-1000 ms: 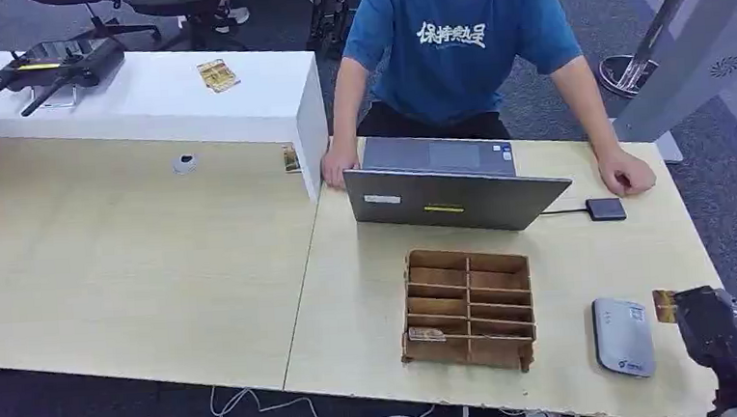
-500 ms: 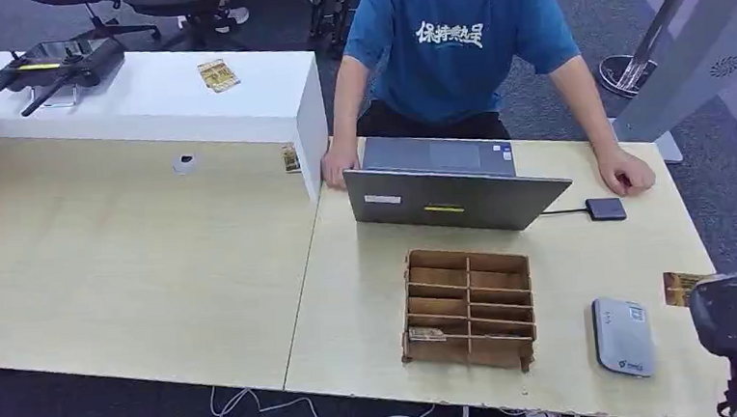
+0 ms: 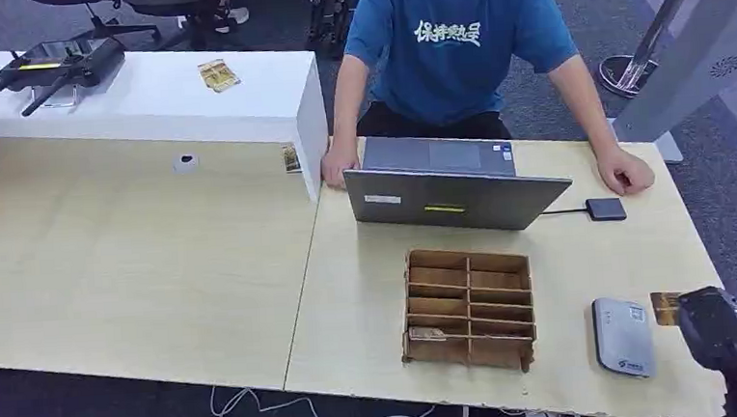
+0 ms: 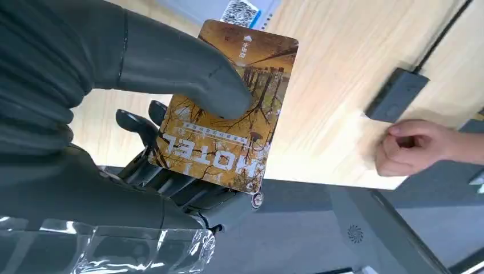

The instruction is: Pass the card to the sensor for recognition and then transmit it.

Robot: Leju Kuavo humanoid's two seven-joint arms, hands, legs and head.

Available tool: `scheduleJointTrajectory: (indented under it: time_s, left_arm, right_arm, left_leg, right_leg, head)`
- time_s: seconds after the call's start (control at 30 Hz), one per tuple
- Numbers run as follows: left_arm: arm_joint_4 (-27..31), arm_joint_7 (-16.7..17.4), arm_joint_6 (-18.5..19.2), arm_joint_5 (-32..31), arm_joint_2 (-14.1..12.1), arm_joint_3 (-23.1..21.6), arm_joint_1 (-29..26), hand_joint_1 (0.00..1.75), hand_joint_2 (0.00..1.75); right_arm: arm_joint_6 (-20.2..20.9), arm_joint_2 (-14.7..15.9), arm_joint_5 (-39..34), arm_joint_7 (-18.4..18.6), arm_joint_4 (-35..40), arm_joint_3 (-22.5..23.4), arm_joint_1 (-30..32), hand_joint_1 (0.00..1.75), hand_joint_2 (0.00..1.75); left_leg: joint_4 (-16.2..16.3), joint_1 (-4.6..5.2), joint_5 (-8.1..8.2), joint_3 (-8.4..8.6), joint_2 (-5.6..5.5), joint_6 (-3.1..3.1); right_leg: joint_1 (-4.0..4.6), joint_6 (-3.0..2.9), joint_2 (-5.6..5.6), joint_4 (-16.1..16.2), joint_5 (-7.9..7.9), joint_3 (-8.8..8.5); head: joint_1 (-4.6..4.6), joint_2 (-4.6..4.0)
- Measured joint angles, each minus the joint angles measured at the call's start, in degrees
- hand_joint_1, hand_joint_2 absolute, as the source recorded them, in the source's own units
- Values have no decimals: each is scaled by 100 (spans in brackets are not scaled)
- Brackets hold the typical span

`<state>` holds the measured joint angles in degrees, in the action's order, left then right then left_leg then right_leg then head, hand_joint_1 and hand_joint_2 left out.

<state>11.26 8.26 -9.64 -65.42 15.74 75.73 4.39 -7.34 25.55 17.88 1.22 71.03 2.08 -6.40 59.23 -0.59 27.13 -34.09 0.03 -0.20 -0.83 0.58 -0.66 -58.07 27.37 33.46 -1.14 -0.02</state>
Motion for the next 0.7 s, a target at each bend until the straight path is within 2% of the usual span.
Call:
scheduleJointTrajectory:
  time_s: [0.7]
  left_arm:
    - [0,15,-4,-17,-2,0,0,0,0]
  right_arm:
    - [146,100,33,68,-225,-162,122,175,175]
  left_leg:
    - [0,0,0,0,0,0]
  right_leg:
    - [1,0,0,0,0,1]
  head:
    - [0,0]
